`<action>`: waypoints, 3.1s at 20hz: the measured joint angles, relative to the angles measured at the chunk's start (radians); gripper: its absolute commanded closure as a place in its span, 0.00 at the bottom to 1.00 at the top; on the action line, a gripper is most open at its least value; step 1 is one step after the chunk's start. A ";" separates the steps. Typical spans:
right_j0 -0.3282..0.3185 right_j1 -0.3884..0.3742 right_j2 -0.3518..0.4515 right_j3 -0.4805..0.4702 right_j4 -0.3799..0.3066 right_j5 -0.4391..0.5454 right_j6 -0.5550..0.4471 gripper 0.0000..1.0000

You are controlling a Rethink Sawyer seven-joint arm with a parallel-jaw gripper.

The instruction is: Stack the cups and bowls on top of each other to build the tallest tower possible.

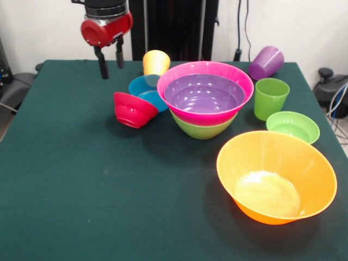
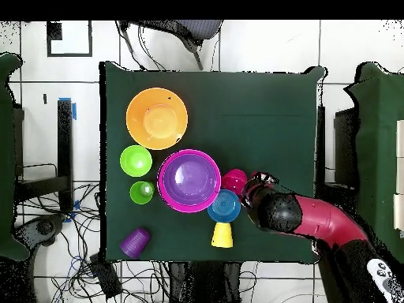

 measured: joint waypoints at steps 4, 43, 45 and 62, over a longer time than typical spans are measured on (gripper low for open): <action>-0.008 -0.003 -0.001 -0.013 -0.032 0.000 0.000 0.00; -0.351 0.226 0.268 0.040 -0.060 -0.013 0.000 0.00; -0.354 0.227 0.287 0.043 -0.060 -0.017 0.000 0.00; -0.334 0.223 0.340 0.050 -0.060 -0.129 0.000 0.00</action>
